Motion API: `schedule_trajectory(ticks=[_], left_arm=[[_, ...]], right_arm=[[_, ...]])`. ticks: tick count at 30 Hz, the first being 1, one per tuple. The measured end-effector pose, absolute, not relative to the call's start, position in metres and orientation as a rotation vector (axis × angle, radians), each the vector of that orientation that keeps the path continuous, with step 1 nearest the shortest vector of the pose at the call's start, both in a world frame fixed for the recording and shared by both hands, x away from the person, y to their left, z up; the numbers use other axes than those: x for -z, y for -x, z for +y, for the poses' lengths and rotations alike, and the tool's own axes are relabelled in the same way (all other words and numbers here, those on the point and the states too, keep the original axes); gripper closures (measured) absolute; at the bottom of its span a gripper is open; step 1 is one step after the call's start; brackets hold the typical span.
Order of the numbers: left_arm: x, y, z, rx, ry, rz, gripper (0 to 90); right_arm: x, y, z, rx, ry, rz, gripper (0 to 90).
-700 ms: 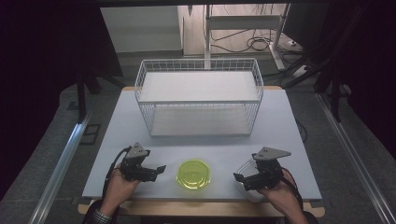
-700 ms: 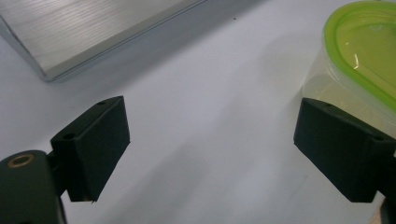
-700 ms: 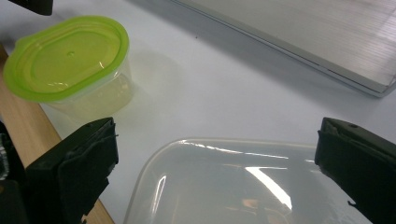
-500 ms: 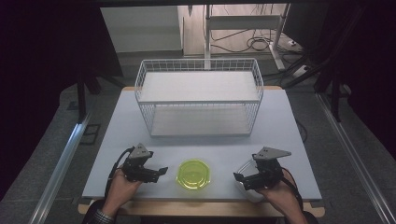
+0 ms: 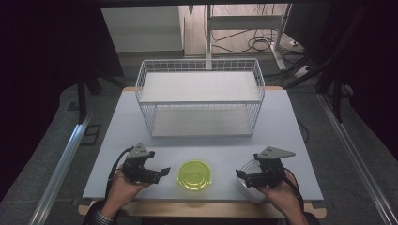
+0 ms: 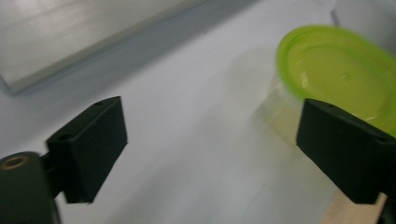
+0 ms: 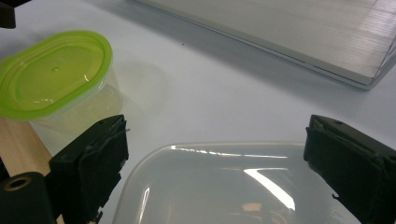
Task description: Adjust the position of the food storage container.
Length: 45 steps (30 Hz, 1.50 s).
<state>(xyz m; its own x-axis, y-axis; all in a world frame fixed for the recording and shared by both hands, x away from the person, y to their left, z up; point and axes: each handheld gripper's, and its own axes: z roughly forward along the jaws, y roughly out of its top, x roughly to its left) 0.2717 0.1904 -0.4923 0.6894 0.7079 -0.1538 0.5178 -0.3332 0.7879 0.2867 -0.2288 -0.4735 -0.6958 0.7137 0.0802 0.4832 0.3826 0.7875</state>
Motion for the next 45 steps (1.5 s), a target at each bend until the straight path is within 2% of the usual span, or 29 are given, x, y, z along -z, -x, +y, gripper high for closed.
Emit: schedule_trajectory(ticks=[4,8,16,21,26,45], left_arm=[[0.483,-0.264,0.181,-0.265,-2.011,0.870,24.3],[0.474,-0.255,0.168,-0.248,-2.024,0.800,41.0],[0.465,-0.243,0.137,-0.179,-2.045,0.718,59.3],[0.467,-0.240,0.118,-0.145,-2.072,0.664,77.8],[0.469,-0.241,0.103,-0.109,-2.106,0.629,89.5],[0.489,-0.236,0.062,-0.046,-2.164,0.610,90.0]], right_arm=[[0.474,-0.287,-0.229,-1.213,-1.057,2.371,7.9],[0.473,-0.287,-0.229,-1.208,-1.057,2.366,9.1],[0.471,-0.286,-0.229,-1.226,-1.061,2.365,11.7],[0.471,-0.285,-0.227,-1.216,-1.048,2.369,13.0],[0.471,-0.285,-0.227,-1.206,-1.044,2.368,13.3],[0.472,-0.284,-0.226,-1.176,-1.034,2.362,13.7]])
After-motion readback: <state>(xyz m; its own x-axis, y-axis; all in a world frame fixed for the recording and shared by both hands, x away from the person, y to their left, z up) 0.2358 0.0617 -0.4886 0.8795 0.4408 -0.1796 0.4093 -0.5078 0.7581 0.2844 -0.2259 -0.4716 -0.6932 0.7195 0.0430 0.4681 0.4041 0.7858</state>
